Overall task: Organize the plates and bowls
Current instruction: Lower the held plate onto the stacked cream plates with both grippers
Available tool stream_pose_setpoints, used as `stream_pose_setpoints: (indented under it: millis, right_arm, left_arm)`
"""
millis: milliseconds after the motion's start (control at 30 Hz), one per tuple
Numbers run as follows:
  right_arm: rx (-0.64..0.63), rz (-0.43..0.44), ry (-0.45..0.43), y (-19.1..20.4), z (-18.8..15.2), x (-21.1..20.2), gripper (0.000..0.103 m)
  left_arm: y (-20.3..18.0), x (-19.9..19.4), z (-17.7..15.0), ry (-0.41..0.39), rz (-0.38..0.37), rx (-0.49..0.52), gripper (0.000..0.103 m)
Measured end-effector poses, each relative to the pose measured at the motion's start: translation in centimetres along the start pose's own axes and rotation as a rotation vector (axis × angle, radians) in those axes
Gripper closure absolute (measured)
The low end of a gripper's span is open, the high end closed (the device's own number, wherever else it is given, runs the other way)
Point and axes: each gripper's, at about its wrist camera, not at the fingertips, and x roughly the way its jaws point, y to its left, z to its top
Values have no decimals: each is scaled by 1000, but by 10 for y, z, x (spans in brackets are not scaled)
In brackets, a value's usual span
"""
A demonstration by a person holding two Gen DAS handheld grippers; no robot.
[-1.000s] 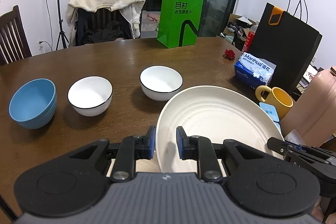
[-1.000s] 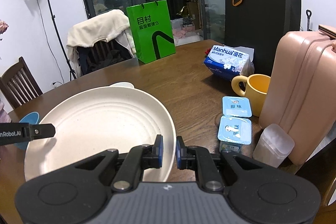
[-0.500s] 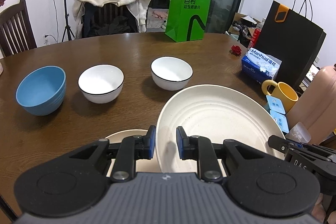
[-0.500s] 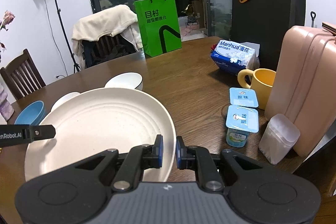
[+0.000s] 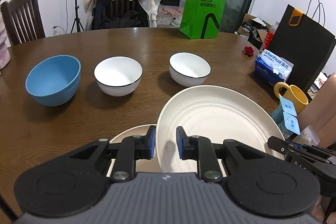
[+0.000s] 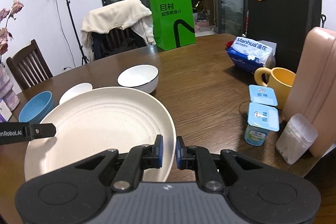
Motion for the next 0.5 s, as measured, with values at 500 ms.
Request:
stream_pose_setpoints:
  millis: [500]
  right_arm:
    - [-32, 38, 34, 24, -4, 21, 91]
  left_arm:
    - [33, 12, -7, 38, 33, -46, 83]
